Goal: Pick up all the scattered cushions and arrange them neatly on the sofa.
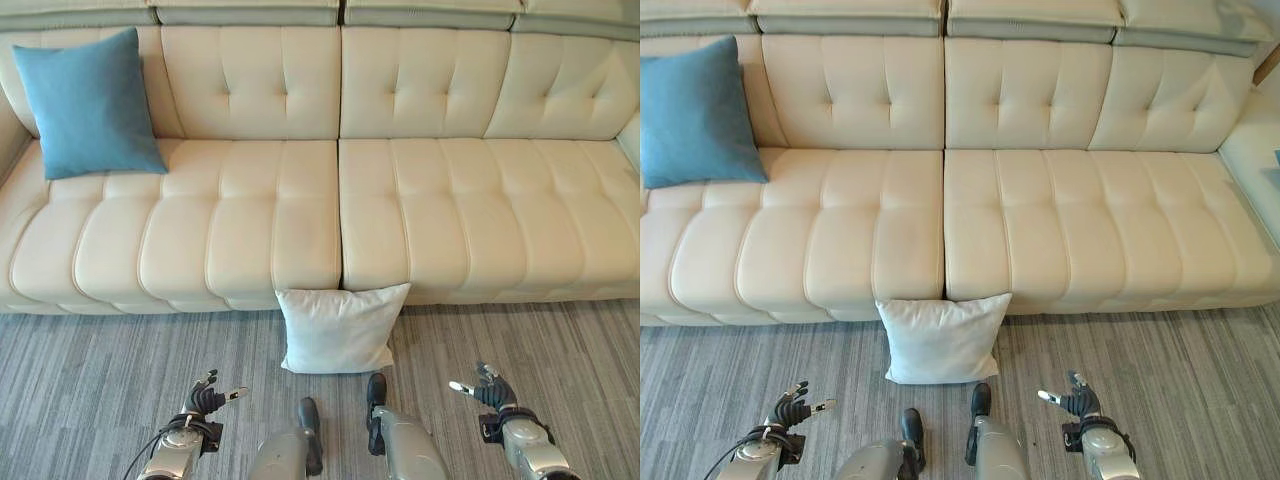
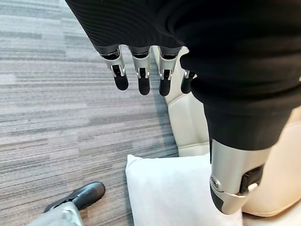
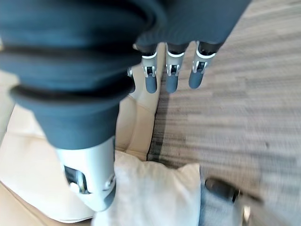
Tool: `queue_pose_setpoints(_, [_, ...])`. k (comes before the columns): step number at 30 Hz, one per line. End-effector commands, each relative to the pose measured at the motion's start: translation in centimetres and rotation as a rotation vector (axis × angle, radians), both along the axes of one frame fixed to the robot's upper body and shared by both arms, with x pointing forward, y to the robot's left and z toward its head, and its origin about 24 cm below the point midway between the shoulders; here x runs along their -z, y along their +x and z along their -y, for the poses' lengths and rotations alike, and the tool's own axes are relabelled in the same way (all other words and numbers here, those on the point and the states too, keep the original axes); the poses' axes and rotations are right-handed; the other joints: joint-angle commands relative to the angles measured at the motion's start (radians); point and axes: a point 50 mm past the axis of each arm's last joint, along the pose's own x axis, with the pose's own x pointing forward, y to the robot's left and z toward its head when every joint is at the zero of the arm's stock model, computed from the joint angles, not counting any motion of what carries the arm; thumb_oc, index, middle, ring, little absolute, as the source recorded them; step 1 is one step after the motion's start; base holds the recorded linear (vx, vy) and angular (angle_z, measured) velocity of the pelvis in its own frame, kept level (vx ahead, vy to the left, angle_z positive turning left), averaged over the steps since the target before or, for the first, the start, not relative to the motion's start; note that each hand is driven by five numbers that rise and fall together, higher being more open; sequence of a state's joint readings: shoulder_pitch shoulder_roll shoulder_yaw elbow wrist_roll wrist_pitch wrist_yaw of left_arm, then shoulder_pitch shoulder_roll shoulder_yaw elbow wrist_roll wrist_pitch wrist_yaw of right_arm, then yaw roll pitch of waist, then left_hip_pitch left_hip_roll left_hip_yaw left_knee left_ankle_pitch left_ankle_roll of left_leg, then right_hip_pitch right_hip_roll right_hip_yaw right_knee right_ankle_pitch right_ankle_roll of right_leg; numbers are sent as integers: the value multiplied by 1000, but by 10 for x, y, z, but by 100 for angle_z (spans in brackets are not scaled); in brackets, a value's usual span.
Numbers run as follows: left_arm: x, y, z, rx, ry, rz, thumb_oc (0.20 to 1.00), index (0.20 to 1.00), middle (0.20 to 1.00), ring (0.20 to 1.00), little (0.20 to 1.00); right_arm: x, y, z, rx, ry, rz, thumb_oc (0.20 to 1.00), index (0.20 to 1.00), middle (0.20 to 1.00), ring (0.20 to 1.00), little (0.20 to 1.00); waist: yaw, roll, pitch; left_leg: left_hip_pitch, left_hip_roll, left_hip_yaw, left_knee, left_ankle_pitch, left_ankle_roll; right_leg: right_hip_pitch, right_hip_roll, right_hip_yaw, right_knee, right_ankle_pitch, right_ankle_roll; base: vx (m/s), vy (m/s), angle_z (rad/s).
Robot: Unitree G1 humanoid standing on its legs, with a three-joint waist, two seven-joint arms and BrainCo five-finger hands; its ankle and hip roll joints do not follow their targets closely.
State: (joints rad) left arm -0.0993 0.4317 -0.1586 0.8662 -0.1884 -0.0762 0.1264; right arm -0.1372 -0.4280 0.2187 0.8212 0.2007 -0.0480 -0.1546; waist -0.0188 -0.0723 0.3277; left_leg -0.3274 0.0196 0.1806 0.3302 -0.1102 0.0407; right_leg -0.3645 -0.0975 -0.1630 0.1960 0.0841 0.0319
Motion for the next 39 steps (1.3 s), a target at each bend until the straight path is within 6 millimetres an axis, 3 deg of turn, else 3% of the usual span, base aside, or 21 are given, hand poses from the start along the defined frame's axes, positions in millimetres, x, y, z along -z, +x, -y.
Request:
queue_pose_setpoints(1, [-38, 38, -8, -14, 32, 204, 1000, 1000, 1000, 1000, 1000, -27, 30, 7, -26, -82, 116, 1000, 1000, 1000, 1000, 1000, 12, 0, 46, -57, 2, -33, 84, -75, -42, -38, -36, 22, 138, -140, 60, -98, -166, 22])
queue_pose_setpoints(7, [-105, 103, -4, -76, 10, 496, 1000, 1000, 1000, 1000, 1000, -92, 95, 8, 25, -100, 352, 1000, 1000, 1000, 1000, 1000, -3, 14, 106, -355, 38, -42, 195, -57, -62, -315, -39, 5, 234, -155, 42, -173, -97, 9])
queue_pose_setpoints(9, [-131, 122, -3, -68, 22, 580, 1000, 1000, 1000, 1000, 1000, -119, 115, 7, 46, -103, 438, 1000, 1000, 1000, 1000, 1000, -12, 28, 118, -462, 50, -44, 237, -53, -69, -428, -43, 7, 292, -167, 35, -165, -80, 3])
queue_pose_setpoints(10, [-158, 136, -4, -64, 37, 660, 1000, 1000, 1000, 1000, 1000, -148, 130, 11, 91, -96, 536, 1000, 1000, 1000, 1000, 1000, -22, 40, 128, -568, 60, -50, 285, -54, -75, -533, -45, 13, 352, -182, 28, -110, -64, 5])
queue_pose_setpoints(12, [-159, 136, -4, -64, 36, 661, 1000, 1000, 1000, 1000, 1000, -149, 130, 11, 91, -96, 538, 1000, 1000, 1000, 1000, 1000, -23, 41, 122, -580, 61, -52, 292, -56, -75, -545, -45, 12, 358, -184, 28, -42, -42, 15])
queue_pose_setpoints(13, [-178, 145, -6, -70, 48, 710, 1000, 1000, 1000, 1000, 1000, -174, 141, 16, 156, -75, 618, 1000, 1000, 1000, 1000, 1000, -29, 55, 126, -675, 67, -61, 348, -61, -77, -640, -48, 25, 430, -202, 20, -20, -42, 12])
queue_pose_setpoints(15, [-204, 157, -10, -85, 62, 768, 1000, 1000, 1000, 1000, 1000, -205, 155, 17, 210, -49, 703, 1000, 1000, 1000, 1000, 1000, -27, 75, 118, -800, 66, -68, 437, -78, -78, -764, -47, 38, 529, -230, 11, -10, -51, 5])
queue_pose_setpoints(17, [-212, 160, -12, -96, 58, 783, 1000, 1000, 1000, 1000, 1000, -215, 160, 13, 208, -39, 727, 1000, 1000, 1000, 1000, 1000, -25, 80, 110, -847, 66, -72, 472, -89, -75, -812, -46, 44, 572, -245, 9, 11, -22, 6])
queue_pose_setpoints(20, [-231, 171, -10, -86, 76, 798, 1000, 1000, 1000, 1000, 1000, -244, 175, -10, 164, 1, 801, 1000, 1000, 1000, 1000, 1000, -21, 91, 108, -918, 67, -68, 539, -109, -70, -889, -43, 56, 646, -268, 3, 0, 0, 0])
queue_pose_setpoints(24, [-272, 191, 8, 11, 158, 833, 1000, 1000, 1000, 1000, 1000, -282, 194, -68, 16, 40, 887, 1000, 1000, 1000, 1000, 1000, -18, 100, 105, -992, 71, -70, 601, -131, -55, -968, -38, 73, 711, -279, -2, 36, 1, -6])
queue_pose_setpoints(25, [-273, 191, 8, 11, 159, 836, 1000, 1000, 1000, 1000, 1000, -284, 194, -68, 17, 41, 890, 1000, 1000, 1000, 1000, 1000, -17, 100, 106, -995, 71, -70, 604, -132, -55, -971, -39, 73, 714, -280, -2, 36, -26, -5])
queue_pose_setpoints(27, [-302, 205, 34, 74, 163, 875, 1000, 1000, 1000, 1000, 1000, -307, 201, -116, -83, 102, 932, 1000, 1000, 1000, 1000, 1000, -12, 113, 100, -1028, 64, -81, 627, -136, -49, -1005, -44, 77, 739, -292, -11, 40, -37, 2])
queue_pose_setpoints(31, [-340, 216, 75, 153, 124, 972, 1000, 1000, 1000, 1000, 1000, -334, 200, -171, -205, 192, 988, 1000, 1000, 1000, 1000, 1000, -1, 128, 86, -1065, 46, -93, 632, -128, -49, -1043, -50, 80, 760, -298, -16, 34, -50, 7])
queue_pose_setpoints(32, [-355, 218, 100, 204, 96, 1028, 1000, 1000, 1000, 1000, 1000, -346, 195, -193, -259, 284, 1027, 332, 332, 332, 332, 332, 4, 133, 73, -1076, 37, -101, 624, -120, -52, -1051, -52, 76, 759, -301, -17, 34, -79, 13])
queue_pose_setpoints(33, [-361, 217, 109, 225, 79, 1061, 598, 598, 598, 598, 598, -352, 192, -199, -267, 325, 1050, 200, 200, 200, 200, 200, 5, 135, 67, -1079, 32, -104, 622, -118, -53, -1052, -52, 74, 760, -302, -18, 34, -73, 13])
queue_pose_setpoints(34, [-366, 216, 117, 248, 64, 1089, 200, 200, 200, 200, 200, -358, 189, -206, -291, 369, 1077, 200, 200, 200, 200, 200, 6, 135, 62, -1078, 28, -106, 618, -115, -53, -1050, -51, 74, 760, -303, -18, 23, -52, 18])
queue_pose_setpoints(36, [-374, 212, 130, 275, 13, 1153, 200, 200, 200, 200, 200, -367, 183, -213, -314, 448, 1124, 200, 200, 200, 200, 200, 8, 133, 52, -1072, 22, -109, 607, -112, -55, -1042, -47, 69, 751, -303, -18, 20, -49, 21])
queue_pose_setpoints(39, [-370, 205, 140, 284, -71, 1212, 200, 200, 200, 200, 200, -362, 176, -214, -323, 580, 1163, 200, 200, 200, 200, 200, 1, 124, 37, -1035, 15, -108, 568, -104, -61, -1007, -31, 64, 720, -295, -16, 11, -18, 13])
